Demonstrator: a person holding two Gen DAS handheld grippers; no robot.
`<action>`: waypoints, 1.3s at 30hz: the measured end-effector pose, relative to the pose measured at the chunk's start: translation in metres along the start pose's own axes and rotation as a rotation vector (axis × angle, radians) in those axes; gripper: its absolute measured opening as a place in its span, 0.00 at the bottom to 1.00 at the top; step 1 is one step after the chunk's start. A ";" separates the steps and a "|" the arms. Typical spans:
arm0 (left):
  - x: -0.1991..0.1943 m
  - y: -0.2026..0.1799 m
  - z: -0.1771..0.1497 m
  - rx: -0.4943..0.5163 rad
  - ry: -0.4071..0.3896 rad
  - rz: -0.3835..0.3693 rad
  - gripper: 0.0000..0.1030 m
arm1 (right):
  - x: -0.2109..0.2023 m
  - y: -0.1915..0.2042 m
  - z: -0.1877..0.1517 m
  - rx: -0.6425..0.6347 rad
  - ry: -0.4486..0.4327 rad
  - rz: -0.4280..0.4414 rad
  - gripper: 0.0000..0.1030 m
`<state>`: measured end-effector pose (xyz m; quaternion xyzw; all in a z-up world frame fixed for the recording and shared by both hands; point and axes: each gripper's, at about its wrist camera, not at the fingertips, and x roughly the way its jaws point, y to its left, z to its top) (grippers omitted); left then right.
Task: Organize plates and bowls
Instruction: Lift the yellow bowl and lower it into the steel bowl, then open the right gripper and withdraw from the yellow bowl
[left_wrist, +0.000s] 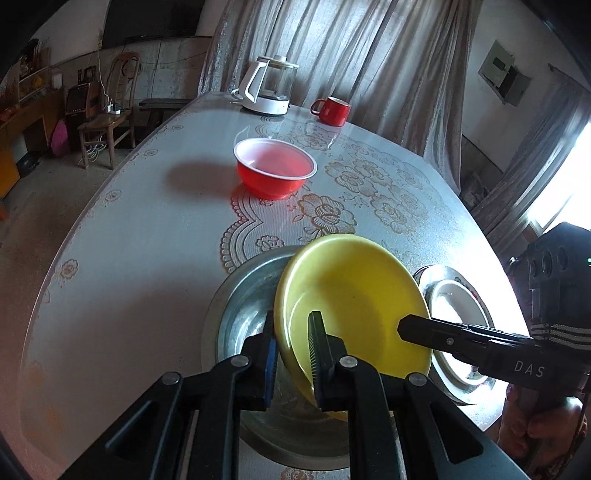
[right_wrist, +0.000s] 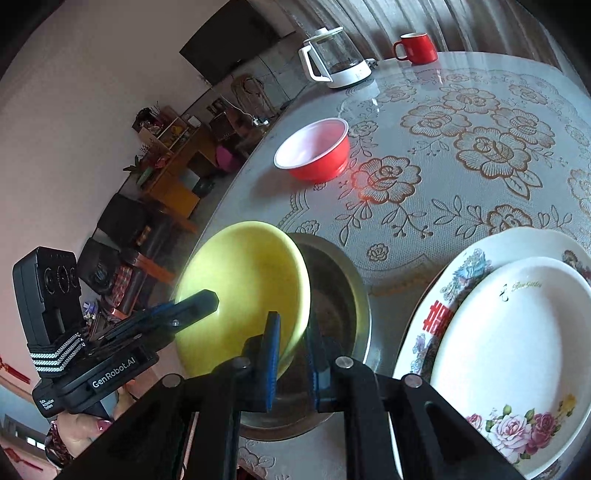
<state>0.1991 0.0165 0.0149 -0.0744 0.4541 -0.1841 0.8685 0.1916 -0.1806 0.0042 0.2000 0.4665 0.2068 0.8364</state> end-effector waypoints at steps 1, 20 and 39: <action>0.002 0.001 -0.002 -0.002 0.007 0.001 0.14 | 0.002 -0.001 -0.002 0.001 0.006 -0.002 0.12; 0.025 -0.002 -0.018 0.078 0.052 0.086 0.22 | 0.026 0.006 -0.012 -0.049 0.086 -0.107 0.14; 0.026 -0.018 -0.024 0.138 0.031 0.103 0.56 | 0.033 0.017 -0.008 -0.089 0.097 -0.189 0.18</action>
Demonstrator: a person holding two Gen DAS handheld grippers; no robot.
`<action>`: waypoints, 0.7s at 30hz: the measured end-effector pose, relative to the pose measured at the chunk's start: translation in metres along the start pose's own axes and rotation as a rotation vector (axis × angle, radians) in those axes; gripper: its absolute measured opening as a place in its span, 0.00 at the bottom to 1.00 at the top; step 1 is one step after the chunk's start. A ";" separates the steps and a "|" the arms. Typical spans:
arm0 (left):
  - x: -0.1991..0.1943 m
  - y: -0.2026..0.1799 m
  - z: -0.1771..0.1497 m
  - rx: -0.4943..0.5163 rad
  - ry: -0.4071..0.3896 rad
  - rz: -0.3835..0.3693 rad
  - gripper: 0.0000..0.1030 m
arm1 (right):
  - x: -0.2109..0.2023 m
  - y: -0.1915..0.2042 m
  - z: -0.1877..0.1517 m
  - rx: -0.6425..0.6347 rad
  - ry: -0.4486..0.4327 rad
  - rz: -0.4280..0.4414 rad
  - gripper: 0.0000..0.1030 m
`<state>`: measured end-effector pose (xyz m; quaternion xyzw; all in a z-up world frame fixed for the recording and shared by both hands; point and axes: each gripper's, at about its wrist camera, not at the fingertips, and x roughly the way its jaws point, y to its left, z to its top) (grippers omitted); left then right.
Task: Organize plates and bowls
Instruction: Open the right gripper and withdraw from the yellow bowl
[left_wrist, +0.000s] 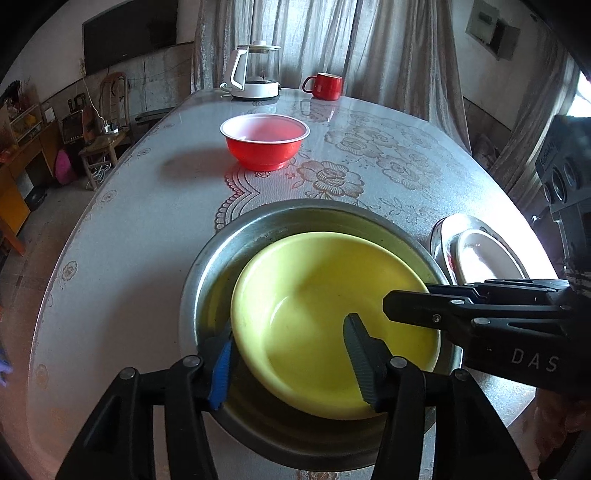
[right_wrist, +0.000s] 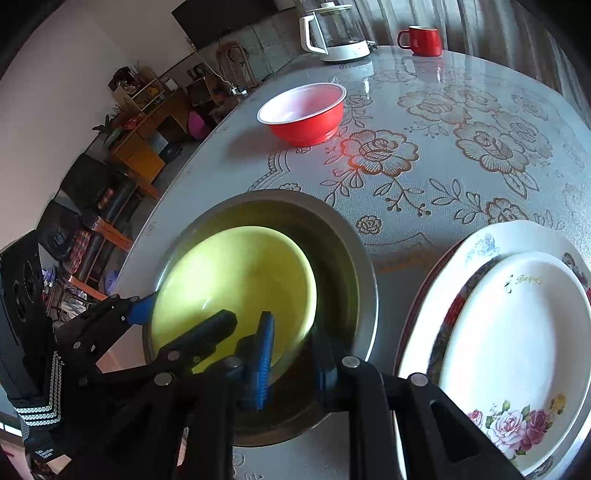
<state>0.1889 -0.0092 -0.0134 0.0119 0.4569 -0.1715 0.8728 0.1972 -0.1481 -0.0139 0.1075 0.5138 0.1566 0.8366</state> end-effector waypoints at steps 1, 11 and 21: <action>-0.001 0.000 0.000 -0.005 -0.004 -0.006 0.58 | 0.000 0.000 0.000 -0.001 -0.005 -0.004 0.18; -0.003 -0.007 0.002 0.014 -0.020 -0.037 0.77 | -0.009 -0.001 0.002 0.010 -0.057 -0.021 0.18; -0.025 0.015 0.009 -0.100 -0.105 -0.043 0.82 | -0.026 -0.002 0.005 0.021 -0.105 0.002 0.18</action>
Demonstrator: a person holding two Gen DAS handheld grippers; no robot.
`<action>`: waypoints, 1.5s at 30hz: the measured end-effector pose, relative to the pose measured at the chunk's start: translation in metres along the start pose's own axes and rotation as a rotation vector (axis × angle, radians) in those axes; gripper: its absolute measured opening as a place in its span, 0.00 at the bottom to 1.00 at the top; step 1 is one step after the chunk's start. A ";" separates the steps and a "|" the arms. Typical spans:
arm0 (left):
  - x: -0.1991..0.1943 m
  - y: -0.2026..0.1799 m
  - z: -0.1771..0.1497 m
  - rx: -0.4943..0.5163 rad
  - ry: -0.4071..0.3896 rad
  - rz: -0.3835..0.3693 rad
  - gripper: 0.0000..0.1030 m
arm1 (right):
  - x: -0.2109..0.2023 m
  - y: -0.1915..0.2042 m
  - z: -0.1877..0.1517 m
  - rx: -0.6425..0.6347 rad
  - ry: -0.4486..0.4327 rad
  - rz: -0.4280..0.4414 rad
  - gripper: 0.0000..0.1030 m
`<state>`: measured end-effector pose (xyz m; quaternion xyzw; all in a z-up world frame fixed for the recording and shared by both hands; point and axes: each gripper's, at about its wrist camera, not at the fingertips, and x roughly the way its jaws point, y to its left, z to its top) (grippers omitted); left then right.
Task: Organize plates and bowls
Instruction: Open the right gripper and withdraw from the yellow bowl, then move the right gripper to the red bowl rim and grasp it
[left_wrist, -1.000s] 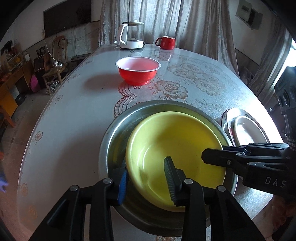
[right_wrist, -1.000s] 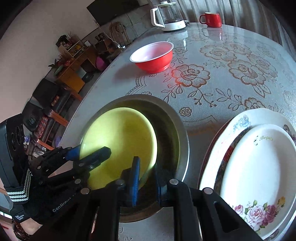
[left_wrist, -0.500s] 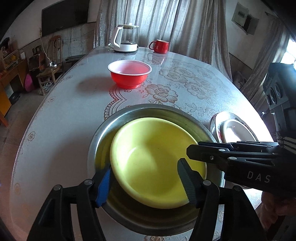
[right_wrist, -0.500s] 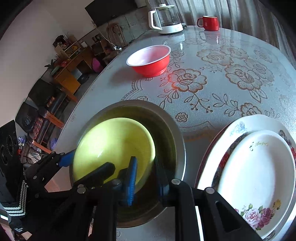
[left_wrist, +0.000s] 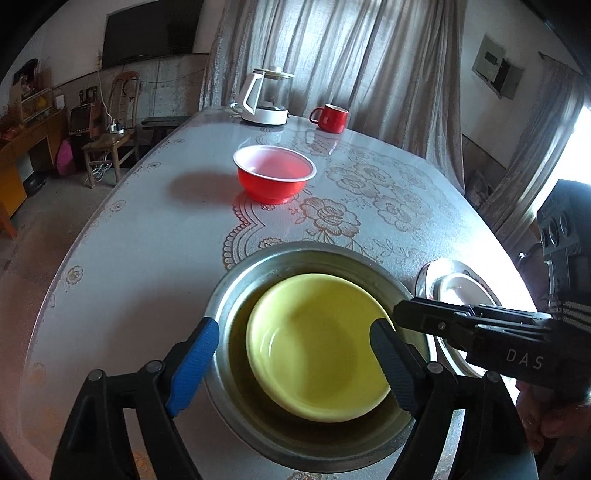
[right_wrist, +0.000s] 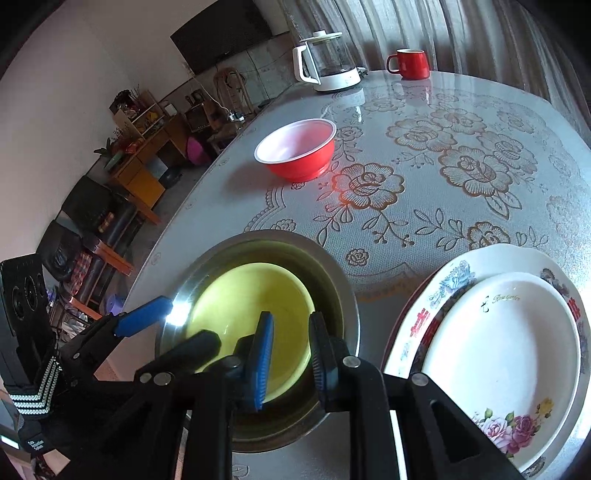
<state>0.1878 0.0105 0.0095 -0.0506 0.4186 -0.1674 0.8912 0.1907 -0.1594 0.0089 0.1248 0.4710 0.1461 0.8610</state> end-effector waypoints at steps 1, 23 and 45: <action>-0.001 0.002 0.001 -0.008 -0.005 0.012 0.82 | 0.000 0.000 0.000 -0.001 0.001 0.002 0.18; -0.005 0.007 0.001 0.037 -0.032 0.184 0.94 | 0.008 0.004 -0.008 -0.042 0.009 0.050 0.20; 0.007 0.044 0.035 -0.104 0.013 0.099 0.98 | 0.001 -0.009 0.035 -0.060 -0.046 0.039 0.29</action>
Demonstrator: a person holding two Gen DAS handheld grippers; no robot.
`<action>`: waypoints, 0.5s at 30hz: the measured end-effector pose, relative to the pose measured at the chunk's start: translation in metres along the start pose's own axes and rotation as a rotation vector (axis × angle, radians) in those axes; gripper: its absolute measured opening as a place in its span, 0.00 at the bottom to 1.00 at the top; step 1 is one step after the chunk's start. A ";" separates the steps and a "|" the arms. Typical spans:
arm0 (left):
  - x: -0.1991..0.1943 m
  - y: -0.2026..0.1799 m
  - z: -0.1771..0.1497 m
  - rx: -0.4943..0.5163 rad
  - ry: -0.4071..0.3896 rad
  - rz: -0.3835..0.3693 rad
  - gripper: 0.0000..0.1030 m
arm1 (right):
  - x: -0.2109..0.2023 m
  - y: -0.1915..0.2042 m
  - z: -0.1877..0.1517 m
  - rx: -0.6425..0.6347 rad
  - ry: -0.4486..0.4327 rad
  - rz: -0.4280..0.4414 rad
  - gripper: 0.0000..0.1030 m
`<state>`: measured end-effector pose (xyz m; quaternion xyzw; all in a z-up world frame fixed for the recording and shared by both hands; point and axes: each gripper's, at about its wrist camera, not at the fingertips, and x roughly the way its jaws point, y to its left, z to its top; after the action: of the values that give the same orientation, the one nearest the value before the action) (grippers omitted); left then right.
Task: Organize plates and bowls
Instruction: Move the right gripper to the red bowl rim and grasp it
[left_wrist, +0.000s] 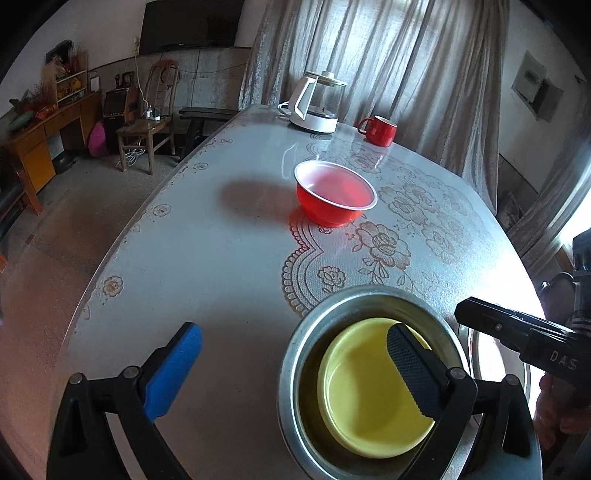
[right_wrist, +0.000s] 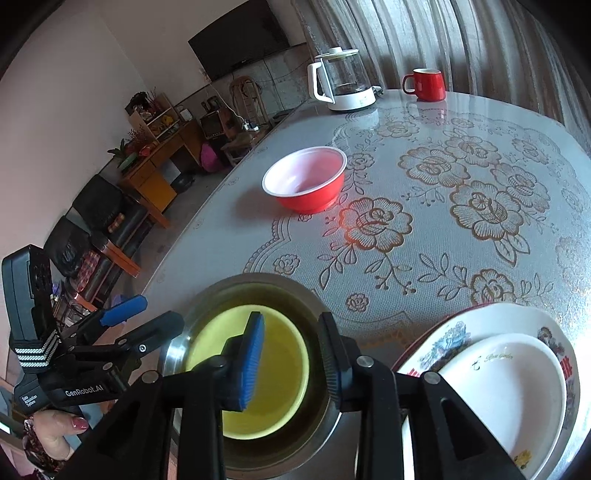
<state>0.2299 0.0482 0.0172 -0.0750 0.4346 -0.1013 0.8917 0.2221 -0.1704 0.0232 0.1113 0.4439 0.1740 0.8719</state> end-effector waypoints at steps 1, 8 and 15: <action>0.001 0.003 0.004 -0.008 0.000 0.000 0.98 | 0.001 -0.002 0.004 0.002 -0.001 -0.007 0.29; 0.019 0.025 0.036 -0.077 0.013 0.015 0.99 | 0.009 -0.014 0.047 0.002 -0.002 -0.040 0.30; 0.041 0.037 0.058 -0.141 0.037 0.023 0.99 | 0.026 -0.027 0.090 -0.023 -0.017 -0.088 0.30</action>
<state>0.3049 0.0769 0.0136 -0.1307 0.4578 -0.0617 0.8772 0.3154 -0.1881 0.0468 0.0831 0.4389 0.1399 0.8837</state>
